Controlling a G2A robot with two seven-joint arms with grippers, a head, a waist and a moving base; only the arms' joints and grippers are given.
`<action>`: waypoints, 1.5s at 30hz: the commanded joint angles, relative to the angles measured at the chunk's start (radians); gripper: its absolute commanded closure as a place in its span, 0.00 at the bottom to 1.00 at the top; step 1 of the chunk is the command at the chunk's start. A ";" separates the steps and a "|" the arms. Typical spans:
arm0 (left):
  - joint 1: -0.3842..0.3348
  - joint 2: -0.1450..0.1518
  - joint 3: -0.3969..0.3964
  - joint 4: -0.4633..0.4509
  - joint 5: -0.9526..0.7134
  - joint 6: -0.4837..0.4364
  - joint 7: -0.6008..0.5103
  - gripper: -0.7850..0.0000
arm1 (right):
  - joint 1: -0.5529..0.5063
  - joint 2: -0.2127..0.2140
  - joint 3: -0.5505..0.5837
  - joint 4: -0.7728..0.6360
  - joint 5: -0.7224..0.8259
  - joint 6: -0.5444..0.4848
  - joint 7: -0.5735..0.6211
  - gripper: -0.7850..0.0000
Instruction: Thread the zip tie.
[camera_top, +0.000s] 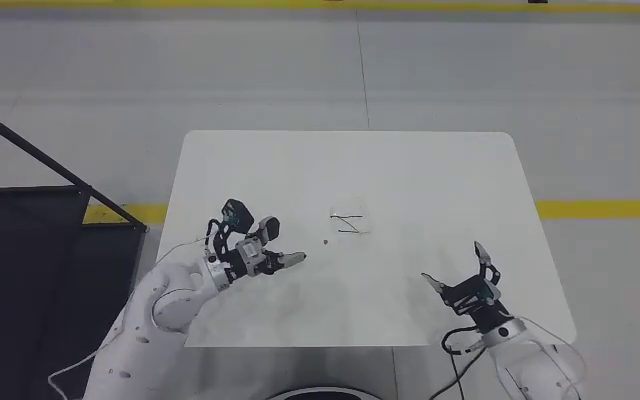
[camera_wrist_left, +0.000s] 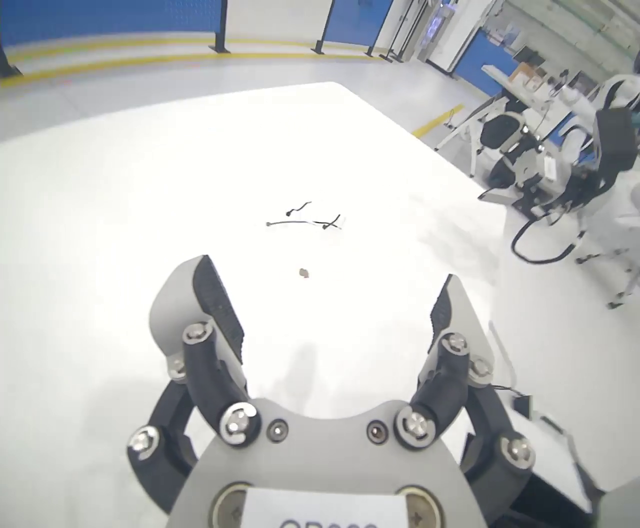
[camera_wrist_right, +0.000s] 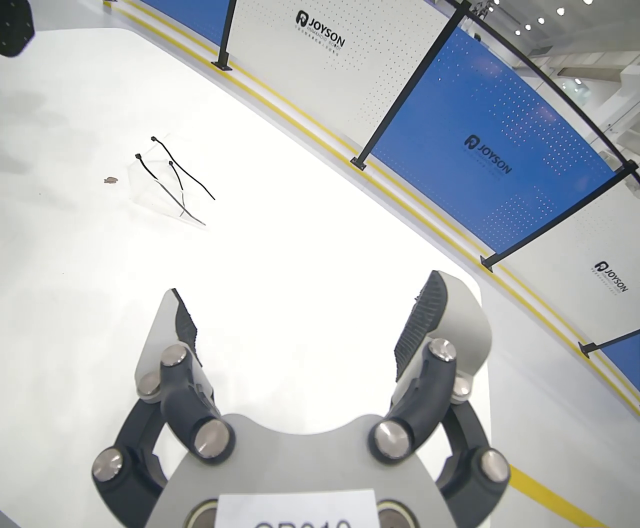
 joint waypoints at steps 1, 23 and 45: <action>-0.048 -0.003 0.019 0.038 -0.182 0.057 -0.108 0.00 | -0.009 0.001 0.006 -0.001 -0.005 0.000 -0.019 0.00; -0.158 -0.018 0.096 0.144 -0.433 0.238 -0.196 0.00 | -0.026 0.001 0.018 -0.005 -0.002 0.006 -0.043 0.00; -0.351 -0.090 0.308 0.384 -0.523 0.402 -0.107 0.01 | -0.026 0.001 0.018 -0.005 -0.002 0.006 -0.043 0.00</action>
